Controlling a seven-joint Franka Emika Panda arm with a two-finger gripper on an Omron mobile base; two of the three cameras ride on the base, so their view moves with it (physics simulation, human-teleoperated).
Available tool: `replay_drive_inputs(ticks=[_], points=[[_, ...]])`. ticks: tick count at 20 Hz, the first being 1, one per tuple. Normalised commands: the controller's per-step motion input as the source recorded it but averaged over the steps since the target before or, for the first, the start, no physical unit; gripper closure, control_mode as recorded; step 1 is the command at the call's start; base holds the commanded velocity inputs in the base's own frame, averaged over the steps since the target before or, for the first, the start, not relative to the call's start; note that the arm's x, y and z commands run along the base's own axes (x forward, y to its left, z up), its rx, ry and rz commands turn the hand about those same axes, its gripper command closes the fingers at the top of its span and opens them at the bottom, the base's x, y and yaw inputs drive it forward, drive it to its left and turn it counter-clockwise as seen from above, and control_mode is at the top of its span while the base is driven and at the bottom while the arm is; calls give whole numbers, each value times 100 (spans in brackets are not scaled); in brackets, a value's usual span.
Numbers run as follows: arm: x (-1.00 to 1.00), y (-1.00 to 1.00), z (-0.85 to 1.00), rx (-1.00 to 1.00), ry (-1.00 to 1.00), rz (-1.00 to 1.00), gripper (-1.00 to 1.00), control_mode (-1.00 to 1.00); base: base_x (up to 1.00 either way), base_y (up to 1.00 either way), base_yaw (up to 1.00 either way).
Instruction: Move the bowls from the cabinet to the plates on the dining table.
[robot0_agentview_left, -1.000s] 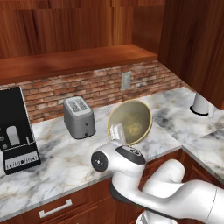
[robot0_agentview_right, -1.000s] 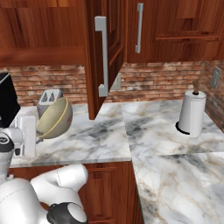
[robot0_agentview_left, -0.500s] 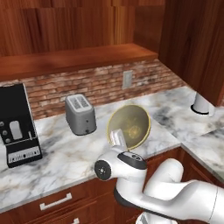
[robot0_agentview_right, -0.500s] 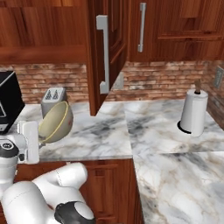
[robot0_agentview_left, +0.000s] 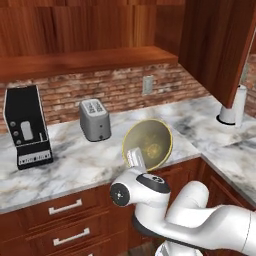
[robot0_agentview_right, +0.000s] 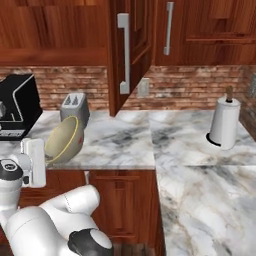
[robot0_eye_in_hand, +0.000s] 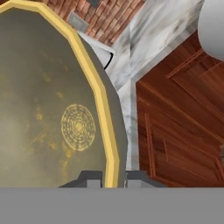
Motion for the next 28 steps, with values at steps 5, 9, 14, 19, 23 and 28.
replay_drive_inputs(ticks=[5,9,14,19,23,28], points=[[0,0,0,0,0,0,100,100,-41,13,14],[0,0,0,0,0,0,100,100,-45,29,16],[0,0,0,0,0,0,100,100,-49,51,25],[0,0,0,0,0,0,100,100,-40,70,31],[0,0,0,0,0,0,100,100,-40,76,35],[0,0,0,0,0,0,100,100,-32,79,34]])
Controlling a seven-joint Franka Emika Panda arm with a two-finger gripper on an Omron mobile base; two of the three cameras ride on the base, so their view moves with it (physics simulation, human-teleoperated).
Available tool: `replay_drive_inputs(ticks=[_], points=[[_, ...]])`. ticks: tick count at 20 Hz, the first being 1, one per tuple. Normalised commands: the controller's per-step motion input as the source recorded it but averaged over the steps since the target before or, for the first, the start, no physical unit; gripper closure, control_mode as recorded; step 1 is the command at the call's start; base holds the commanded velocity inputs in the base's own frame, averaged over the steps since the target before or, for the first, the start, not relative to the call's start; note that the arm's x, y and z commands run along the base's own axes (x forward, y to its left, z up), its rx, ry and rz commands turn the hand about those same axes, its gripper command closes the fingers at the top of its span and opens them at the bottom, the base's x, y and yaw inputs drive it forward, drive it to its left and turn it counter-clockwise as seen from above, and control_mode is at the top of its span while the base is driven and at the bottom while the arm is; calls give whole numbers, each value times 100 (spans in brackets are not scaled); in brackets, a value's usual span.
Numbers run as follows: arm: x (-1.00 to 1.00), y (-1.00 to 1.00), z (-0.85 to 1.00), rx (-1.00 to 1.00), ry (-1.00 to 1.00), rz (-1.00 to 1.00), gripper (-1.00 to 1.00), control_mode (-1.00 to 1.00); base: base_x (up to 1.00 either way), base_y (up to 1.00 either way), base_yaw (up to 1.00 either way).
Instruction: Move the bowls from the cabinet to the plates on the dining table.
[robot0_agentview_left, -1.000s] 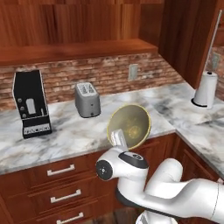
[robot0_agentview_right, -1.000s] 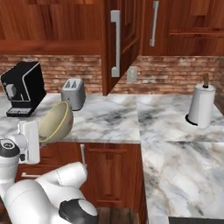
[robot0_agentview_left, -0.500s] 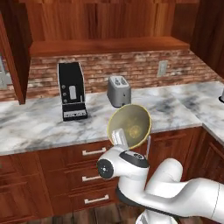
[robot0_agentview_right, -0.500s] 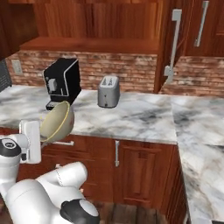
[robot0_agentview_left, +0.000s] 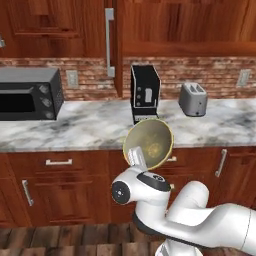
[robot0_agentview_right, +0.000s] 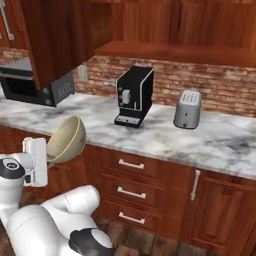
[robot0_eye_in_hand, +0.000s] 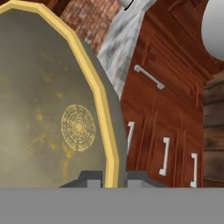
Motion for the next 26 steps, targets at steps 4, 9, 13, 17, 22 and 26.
replay_drive_inputs(ticks=[4,9,13,17,22,26], points=[[0,0,0,0,0,0,100,100,-39,78,35],[0,0,0,0,0,0,100,100,-38,79,38],[0,0,0,0,0,0,100,100,-21,78,43],[0,0,0,0,0,0,100,100,-23,79,45],[0,0,0,0,0,0,100,100,-43,79,49],[0,0,0,0,0,0,100,100,-52,69,51]])
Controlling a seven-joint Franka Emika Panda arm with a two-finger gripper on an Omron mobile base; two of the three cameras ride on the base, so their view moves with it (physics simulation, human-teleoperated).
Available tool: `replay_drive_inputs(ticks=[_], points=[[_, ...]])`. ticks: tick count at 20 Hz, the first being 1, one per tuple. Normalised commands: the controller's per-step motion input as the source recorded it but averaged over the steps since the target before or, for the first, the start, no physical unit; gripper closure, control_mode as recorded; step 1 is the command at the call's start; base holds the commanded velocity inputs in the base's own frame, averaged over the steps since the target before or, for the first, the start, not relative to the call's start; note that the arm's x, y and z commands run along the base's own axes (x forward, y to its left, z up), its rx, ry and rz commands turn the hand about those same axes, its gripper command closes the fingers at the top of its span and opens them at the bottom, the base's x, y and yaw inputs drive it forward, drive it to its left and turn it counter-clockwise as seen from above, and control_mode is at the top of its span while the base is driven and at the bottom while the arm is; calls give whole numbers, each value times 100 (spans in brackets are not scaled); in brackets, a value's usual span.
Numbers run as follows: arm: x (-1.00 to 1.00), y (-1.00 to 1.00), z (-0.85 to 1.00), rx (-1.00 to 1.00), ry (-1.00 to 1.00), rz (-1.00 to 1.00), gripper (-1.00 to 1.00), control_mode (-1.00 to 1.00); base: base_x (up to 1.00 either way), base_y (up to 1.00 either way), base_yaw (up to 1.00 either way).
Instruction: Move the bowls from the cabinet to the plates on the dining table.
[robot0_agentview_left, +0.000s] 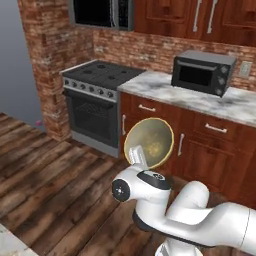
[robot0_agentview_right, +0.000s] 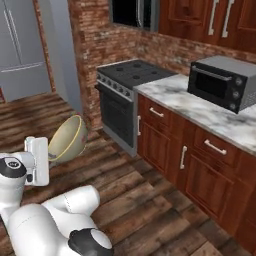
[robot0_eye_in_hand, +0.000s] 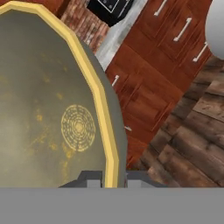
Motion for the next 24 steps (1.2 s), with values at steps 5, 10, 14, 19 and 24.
replay_drive_inputs(ticks=[5,10,14,19,24], points=[[0,0,0,0,0,0,100,100,-53,46,50],[0,0,0,0,0,0,100,100,-40,18,51],[0,0,0,0,0,0,100,100,0,-88,38],[0,0,0,0,0,0,100,100,0,-100,29],[0,0,0,0,0,0,100,100,-1,-82,35]])
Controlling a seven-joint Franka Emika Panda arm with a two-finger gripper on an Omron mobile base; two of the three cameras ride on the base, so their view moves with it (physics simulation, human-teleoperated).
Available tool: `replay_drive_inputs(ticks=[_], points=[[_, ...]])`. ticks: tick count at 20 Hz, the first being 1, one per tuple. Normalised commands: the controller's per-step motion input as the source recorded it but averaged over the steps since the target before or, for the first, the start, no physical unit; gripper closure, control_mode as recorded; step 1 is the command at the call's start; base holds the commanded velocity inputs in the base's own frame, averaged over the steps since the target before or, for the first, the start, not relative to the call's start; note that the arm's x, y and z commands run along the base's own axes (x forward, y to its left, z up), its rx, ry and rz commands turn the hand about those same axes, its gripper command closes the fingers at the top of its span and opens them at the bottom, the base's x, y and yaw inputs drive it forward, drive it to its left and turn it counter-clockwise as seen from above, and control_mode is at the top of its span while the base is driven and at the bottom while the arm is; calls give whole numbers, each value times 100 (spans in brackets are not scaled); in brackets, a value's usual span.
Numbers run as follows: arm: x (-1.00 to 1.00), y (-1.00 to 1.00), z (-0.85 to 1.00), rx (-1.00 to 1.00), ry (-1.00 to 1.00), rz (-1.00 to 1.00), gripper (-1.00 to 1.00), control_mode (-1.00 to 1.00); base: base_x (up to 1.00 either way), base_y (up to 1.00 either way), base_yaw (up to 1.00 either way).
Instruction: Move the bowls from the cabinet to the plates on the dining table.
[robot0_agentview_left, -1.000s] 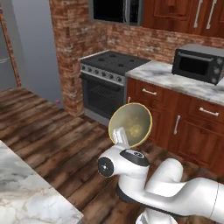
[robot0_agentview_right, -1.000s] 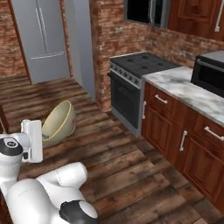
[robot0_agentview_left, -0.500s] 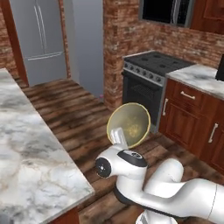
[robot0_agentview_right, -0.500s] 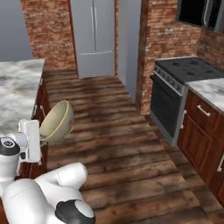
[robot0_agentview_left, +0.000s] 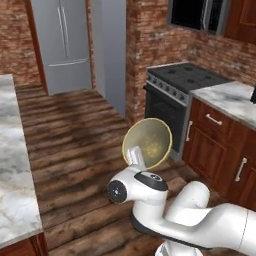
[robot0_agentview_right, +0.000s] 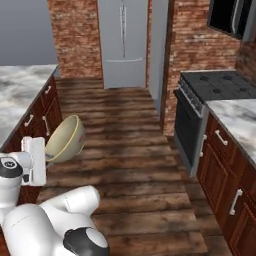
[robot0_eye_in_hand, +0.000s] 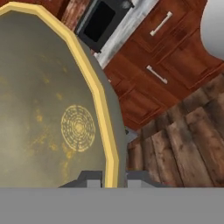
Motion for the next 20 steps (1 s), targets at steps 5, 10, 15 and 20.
replay_drive_inputs(ticks=[5,10,15,20], points=[[0,0,0,0,0,0,100,100,0,3,49],[0,0,0,0,0,0,100,100,0,29,54],[0,0,0,0,0,0,100,100,-8,44,55],[0,0,0,0,0,0,100,100,-4,53,56]])
